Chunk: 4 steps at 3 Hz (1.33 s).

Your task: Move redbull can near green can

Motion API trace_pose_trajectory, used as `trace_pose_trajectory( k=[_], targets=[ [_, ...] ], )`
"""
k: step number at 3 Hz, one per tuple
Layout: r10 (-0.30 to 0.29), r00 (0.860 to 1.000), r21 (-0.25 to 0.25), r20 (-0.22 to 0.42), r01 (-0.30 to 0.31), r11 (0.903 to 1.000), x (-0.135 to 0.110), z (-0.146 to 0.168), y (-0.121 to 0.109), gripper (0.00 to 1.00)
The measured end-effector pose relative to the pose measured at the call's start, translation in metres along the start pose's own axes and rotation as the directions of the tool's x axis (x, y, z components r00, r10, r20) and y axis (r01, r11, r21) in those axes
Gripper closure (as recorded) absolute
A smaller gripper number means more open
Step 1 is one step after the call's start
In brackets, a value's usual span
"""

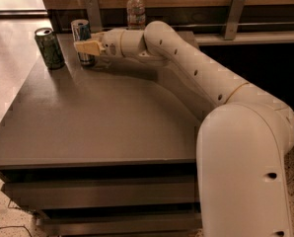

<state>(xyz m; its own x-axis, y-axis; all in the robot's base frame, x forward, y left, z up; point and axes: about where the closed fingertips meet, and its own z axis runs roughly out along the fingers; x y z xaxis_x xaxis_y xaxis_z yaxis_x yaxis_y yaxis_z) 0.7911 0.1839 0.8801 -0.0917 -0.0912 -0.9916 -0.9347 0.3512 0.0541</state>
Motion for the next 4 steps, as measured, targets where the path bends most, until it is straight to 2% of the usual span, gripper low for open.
trace_pose_trajectory(
  k=[1,2,3,4],
  targets=[
    [-0.003,1.0,-0.003,0.0,0.003,1.0,0.001,0.022,0.005,1.0],
    [-0.04,0.999,0.013,-0.033,0.041,0.9991,0.004,0.035,0.009,1.0],
    [-0.038,0.999,0.009,-0.032,0.039,0.9992,0.005,0.037,0.011,0.83],
    [-0.037,0.999,0.004,-0.031,0.037,0.9993,0.005,0.04,0.013,0.58]
  ],
)
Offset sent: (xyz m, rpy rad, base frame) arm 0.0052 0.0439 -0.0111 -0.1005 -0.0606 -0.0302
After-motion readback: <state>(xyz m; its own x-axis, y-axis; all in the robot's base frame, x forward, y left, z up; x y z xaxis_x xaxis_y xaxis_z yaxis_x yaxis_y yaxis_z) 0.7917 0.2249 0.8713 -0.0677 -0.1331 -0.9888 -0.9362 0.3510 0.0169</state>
